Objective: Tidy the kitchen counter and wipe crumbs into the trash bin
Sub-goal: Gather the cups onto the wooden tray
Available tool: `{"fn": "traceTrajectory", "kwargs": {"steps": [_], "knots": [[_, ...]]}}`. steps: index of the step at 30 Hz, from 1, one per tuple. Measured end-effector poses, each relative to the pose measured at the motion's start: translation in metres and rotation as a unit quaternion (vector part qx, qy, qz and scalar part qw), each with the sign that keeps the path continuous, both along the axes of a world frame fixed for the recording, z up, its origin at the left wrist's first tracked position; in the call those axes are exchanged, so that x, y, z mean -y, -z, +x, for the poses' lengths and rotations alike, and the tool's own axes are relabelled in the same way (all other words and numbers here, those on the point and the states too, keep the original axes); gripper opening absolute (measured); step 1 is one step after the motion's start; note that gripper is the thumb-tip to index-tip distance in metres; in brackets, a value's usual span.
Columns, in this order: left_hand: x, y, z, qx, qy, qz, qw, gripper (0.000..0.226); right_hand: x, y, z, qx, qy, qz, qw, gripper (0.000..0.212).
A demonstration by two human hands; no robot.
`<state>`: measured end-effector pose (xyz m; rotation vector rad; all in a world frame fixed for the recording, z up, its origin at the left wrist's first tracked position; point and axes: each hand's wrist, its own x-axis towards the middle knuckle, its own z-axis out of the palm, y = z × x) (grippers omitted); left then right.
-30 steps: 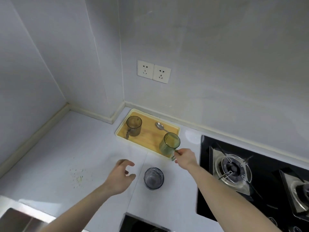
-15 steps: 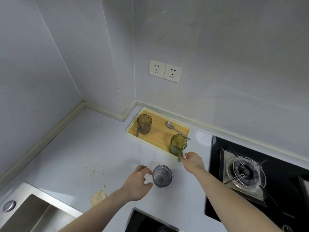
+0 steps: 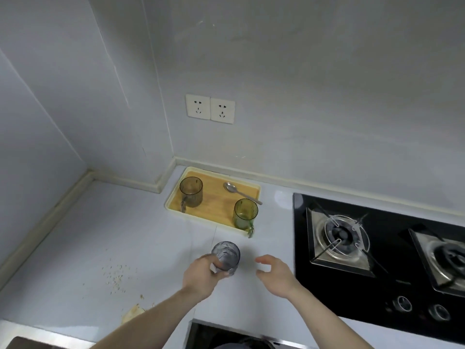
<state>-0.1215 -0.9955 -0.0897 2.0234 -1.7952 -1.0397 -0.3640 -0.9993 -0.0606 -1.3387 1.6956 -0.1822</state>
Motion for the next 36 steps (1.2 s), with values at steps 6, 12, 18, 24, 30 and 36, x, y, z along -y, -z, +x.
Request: {"fn": "traceTrajectory", "kwargs": {"steps": [6, 12, 18, 24, 30, 36], "knots": [[0.036, -0.012, 0.021, -0.020, -0.050, -0.042, 0.998, 0.027, -0.005, -0.027, -0.007, 0.032, 0.028, -0.025, 0.999, 0.036], [0.093, -0.037, 0.033, -0.056, -0.119, -0.119, 0.984, 0.023, -0.008, -0.042, -0.012, 0.048, 0.061, -0.027, 0.997, 0.035], [0.139, -0.044, 0.019, -0.050, -0.121, -0.098, 0.987, 0.024, -0.016, -0.052, -0.014, 0.069, 0.082, -0.018, 0.994, 0.036], [0.157, -0.030, 0.002, -0.026, -0.121, -0.050, 0.991, 0.027, -0.035, -0.058, -0.025, 0.077, 0.103, -0.005, 0.992, 0.037], [0.156, -0.018, -0.003, 0.044, -0.069, -0.027, 0.996, 0.032, -0.055, -0.057, -0.040, 0.058, 0.124, 0.002, 0.991, 0.039], [0.150, -0.012, 0.000, 0.034, -0.057, -0.006, 0.998, 0.030, -0.063, -0.053, -0.037, 0.062, 0.118, 0.001, 0.991, 0.039]]}}
